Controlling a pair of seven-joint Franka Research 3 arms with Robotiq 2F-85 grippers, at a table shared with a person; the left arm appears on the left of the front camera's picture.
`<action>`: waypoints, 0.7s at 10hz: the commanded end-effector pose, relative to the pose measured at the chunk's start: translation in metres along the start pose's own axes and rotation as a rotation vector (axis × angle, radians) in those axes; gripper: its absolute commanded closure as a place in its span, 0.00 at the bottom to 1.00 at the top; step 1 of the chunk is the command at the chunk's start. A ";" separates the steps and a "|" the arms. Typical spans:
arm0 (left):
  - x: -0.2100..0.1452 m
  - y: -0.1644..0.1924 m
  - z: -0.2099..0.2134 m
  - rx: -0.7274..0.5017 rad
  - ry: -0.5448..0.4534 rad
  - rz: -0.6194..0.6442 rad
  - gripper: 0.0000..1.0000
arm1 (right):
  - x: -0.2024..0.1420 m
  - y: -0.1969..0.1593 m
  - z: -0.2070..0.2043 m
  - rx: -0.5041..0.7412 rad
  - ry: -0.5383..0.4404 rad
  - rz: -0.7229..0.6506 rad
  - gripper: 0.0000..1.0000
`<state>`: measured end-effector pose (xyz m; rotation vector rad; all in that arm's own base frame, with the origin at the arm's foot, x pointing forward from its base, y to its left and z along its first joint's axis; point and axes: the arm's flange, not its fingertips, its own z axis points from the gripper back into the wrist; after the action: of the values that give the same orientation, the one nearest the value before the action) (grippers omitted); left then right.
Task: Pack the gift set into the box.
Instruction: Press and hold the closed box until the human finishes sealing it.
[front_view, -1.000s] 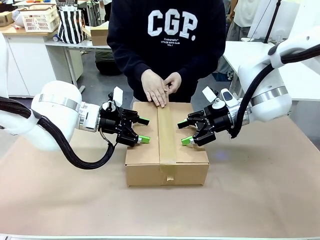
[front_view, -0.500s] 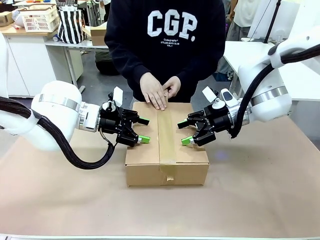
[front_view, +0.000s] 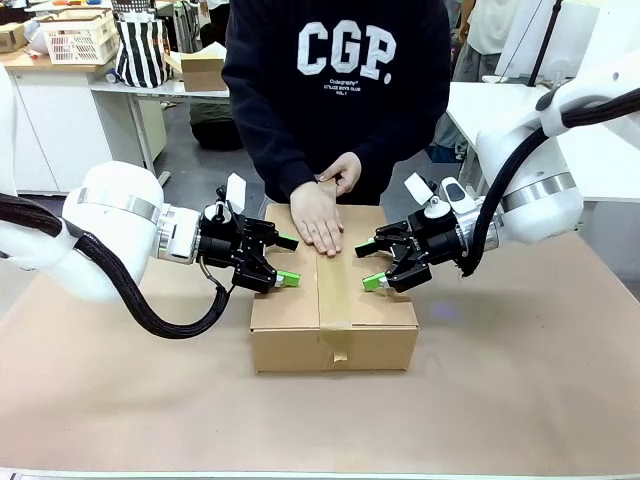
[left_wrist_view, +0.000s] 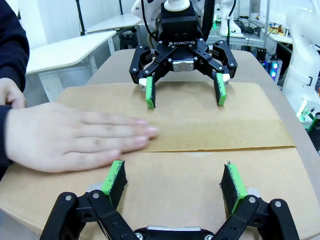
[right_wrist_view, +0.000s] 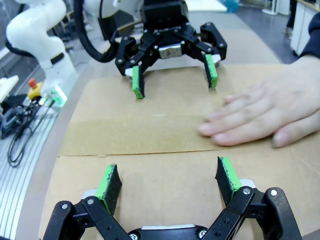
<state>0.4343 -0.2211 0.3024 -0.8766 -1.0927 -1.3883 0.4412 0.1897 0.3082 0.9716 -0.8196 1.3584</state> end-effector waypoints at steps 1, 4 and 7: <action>-0.002 -0.001 -0.001 -0.004 -0.001 0.001 0.00 | -0.001 0.000 -0.001 -0.002 0.003 -0.004 0.00; -0.002 -0.001 -0.001 -0.004 -0.001 0.001 0.00 | -0.001 0.000 -0.001 -0.002 0.003 -0.004 0.00; -0.002 -0.001 -0.001 -0.004 -0.001 0.001 0.00 | -0.001 0.000 -0.001 -0.002 0.003 -0.004 0.00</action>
<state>0.4343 -0.2210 0.3022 -0.8767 -1.0925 -1.3879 0.4411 0.1897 0.3081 0.9717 -0.8195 1.3585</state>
